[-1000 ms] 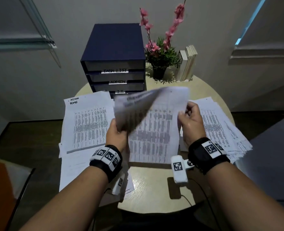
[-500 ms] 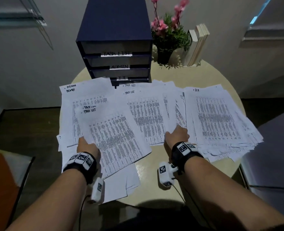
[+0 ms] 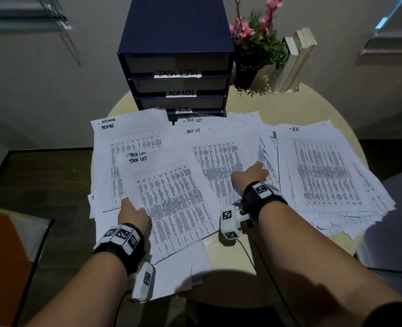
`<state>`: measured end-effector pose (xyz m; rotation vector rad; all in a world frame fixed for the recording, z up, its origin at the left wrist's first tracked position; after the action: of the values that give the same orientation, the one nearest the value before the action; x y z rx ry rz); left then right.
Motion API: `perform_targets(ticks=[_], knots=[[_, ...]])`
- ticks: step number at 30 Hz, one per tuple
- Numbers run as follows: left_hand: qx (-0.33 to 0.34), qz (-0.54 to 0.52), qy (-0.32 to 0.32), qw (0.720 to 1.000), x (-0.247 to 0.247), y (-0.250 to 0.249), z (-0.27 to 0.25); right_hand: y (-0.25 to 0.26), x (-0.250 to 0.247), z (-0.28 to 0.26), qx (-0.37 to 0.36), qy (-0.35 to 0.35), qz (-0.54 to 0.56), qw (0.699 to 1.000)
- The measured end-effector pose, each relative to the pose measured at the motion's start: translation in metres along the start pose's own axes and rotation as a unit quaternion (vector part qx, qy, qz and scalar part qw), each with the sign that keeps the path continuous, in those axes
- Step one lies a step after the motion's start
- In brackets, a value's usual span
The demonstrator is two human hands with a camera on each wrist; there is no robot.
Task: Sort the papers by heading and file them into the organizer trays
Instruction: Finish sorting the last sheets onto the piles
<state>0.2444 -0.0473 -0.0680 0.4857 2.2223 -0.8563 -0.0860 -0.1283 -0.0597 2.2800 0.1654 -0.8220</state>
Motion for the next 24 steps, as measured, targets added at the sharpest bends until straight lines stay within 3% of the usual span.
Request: perform_targets(ticks=[2, 4, 10, 16, 20, 24], knots=[[-0.002, 0.002, 0.003, 1.000, 0.000, 0.001, 0.000, 0.005, 0.009, 0.000, -0.009, 0.021, 0.076, 0.997], [-0.006, -0.002, 0.006, 1.000, 0.000, 0.000, -0.001, 0.006, 0.012, -0.001, -0.026, 0.032, 0.074, 0.996], [-0.006, -0.035, 0.003, 0.999, -0.004, -0.002, -0.001, 0.002, -0.021, -0.020, -0.144, -0.070, 0.013, 0.987], [-0.004, -0.217, -0.047, 0.975, -0.014, -0.014, -0.023, 0.012, -0.093, -0.044, -0.238, -0.136, 0.011, 0.962], [0.020, -0.260, -0.001, 0.965, -0.007, -0.021, -0.025, 0.031, -0.140, -0.072, -0.319, -0.177, -0.011, 0.931], [0.089, -0.257, 0.058, 0.961, 0.006, -0.026, -0.025, 0.039, -0.156, -0.088, -0.346, -0.153, 0.060, 0.924]])
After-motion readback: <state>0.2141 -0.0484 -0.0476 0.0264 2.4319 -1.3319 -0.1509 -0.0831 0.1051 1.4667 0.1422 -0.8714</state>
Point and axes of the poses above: each hand's wrist, its own z-axis towards the middle knuckle, its own x-axis out of the palm, y = z × x, the point moved 5 cm from there along z, towards the middle knuckle, and after that the axes turned 5 degrees about z, right-handed, at the moved point
